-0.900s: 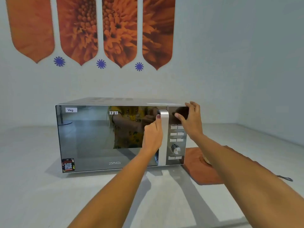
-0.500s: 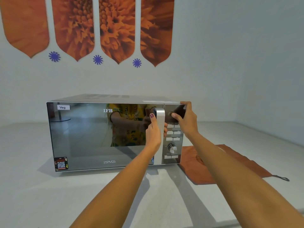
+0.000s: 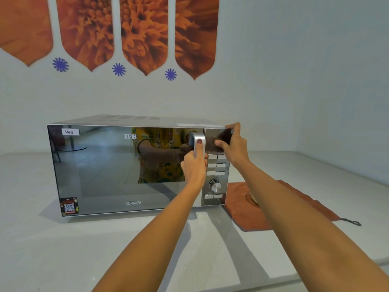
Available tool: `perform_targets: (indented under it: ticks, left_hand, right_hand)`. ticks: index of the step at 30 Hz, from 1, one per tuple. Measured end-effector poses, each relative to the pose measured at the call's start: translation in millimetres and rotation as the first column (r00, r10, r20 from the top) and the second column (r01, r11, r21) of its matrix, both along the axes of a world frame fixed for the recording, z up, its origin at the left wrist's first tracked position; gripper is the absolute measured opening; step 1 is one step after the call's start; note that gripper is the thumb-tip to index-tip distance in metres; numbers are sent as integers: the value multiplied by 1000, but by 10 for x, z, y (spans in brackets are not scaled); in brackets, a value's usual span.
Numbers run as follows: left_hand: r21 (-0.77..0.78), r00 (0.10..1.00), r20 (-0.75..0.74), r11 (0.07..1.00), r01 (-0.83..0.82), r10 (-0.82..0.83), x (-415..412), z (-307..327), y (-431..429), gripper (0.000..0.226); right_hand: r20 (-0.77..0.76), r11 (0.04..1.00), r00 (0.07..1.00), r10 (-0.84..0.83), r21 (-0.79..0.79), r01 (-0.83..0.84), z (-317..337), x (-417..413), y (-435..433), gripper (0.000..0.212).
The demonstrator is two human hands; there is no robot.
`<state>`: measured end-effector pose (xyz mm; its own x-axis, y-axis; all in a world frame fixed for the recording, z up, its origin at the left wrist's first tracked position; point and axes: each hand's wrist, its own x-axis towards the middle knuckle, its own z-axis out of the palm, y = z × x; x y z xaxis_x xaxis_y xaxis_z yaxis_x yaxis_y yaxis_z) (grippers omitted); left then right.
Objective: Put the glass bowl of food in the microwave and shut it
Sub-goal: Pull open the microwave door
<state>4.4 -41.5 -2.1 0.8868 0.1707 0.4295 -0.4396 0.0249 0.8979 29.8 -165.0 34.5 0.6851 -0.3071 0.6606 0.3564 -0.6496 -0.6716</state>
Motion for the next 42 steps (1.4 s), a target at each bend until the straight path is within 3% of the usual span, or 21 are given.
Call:
perform_targets:
  ticks: [12,16,24,28,32,36,38,42]
  left_hand:
    - [-11,993,43,994,-108,108,6,-24,-67,59]
    - [-41,968,157,980,-193,197,-251,-86,-16,55]
    - [-74,980,197,997,-16,30,-695,-101,222,57]
    - [-114,982,184,992,59,-38,-893,-103,369,60]
    - [-127,975,182,980,154,-129,-1072,-105,513,61]
    - [-141,963,181,963,227,-201,-1191,-107,627,61]
    - [-139,959,183,960,243,-216,-1229,-116,669,60]
    - [-135,955,174,955,265,-241,-1291,-121,730,58]
  right_hand:
    - [7,999,1000,20,-28,-20,23,-12,-32,53]
    - [-4,1000,1000,17,-11,-17,57,-22,-16,53]
    - [-17,999,1000,-16,44,17,49,-105,85,53]
    - [90,993,995,34,108,-44,-140,-217,35,44]
    - [106,972,975,-193,158,175,-679,-305,-249,27]
    - [-93,851,861,-501,126,509,-1168,-374,-652,23]
    - [-199,819,821,-535,116,562,-1308,-428,-798,33]
    - [-221,814,803,-553,63,577,-1452,-484,-956,32]
